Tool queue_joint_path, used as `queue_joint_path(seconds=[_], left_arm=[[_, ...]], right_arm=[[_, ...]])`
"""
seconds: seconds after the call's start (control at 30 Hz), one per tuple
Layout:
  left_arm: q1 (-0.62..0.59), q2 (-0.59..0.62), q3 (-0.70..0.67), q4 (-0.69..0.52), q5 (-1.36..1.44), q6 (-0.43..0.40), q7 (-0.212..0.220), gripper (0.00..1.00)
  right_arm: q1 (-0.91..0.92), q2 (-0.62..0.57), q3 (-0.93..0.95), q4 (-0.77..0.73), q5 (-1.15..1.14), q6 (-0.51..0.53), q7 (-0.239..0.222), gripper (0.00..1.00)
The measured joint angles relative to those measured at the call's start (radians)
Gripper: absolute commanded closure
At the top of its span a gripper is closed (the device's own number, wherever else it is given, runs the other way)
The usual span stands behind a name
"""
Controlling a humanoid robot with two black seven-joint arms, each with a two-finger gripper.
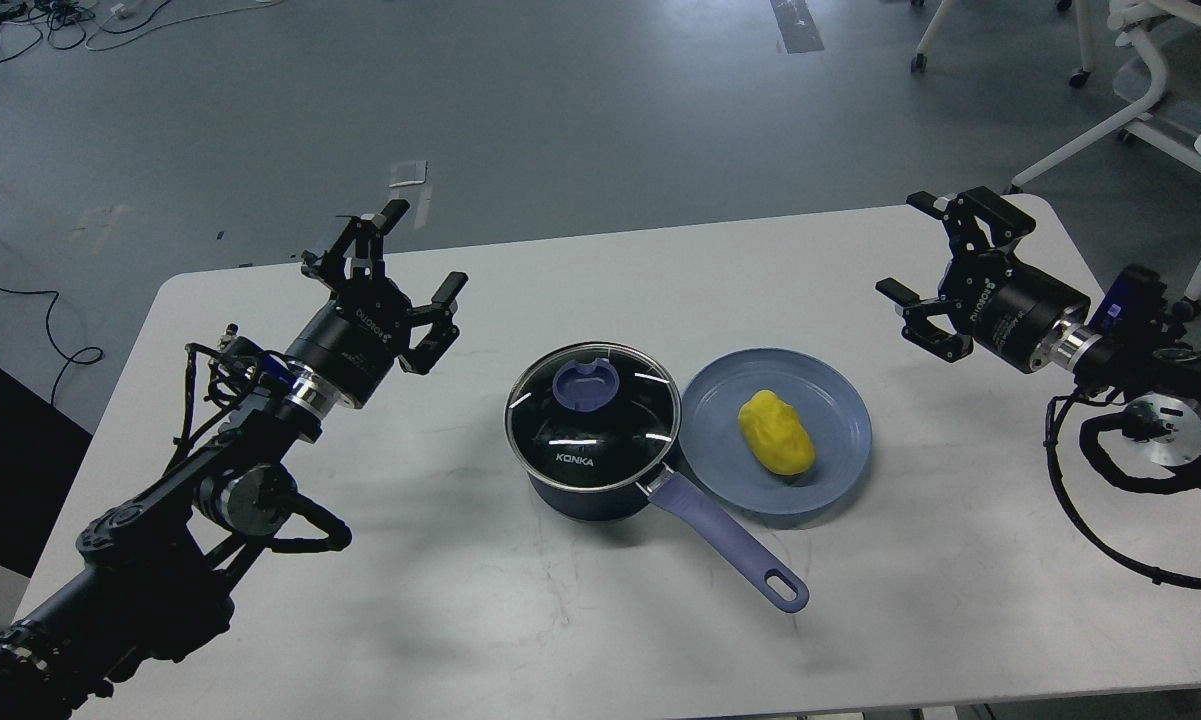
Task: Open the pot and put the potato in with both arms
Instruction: 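Move the left gripper over the pot and grasp the blue lid knob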
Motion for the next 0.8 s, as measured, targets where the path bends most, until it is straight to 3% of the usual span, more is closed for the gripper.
queue_joint_path(seconds=[0.5, 0.8], left_arm=[[0.026, 0.043, -0.014, -0.001, 0.0, -0.018, -0.004, 0.02], [-0.098, 0.153, -0.037, -0.059, 0.103, -0.081, -0.004, 0.02]], right_arm=[[0.003, -0.013, 0.0, 0.011, -0.003, -0.013, 0.0, 0.0], [0.003, -0.017, 0.0, 0.012, -0.004, -0.013, 0.0, 0.0]])
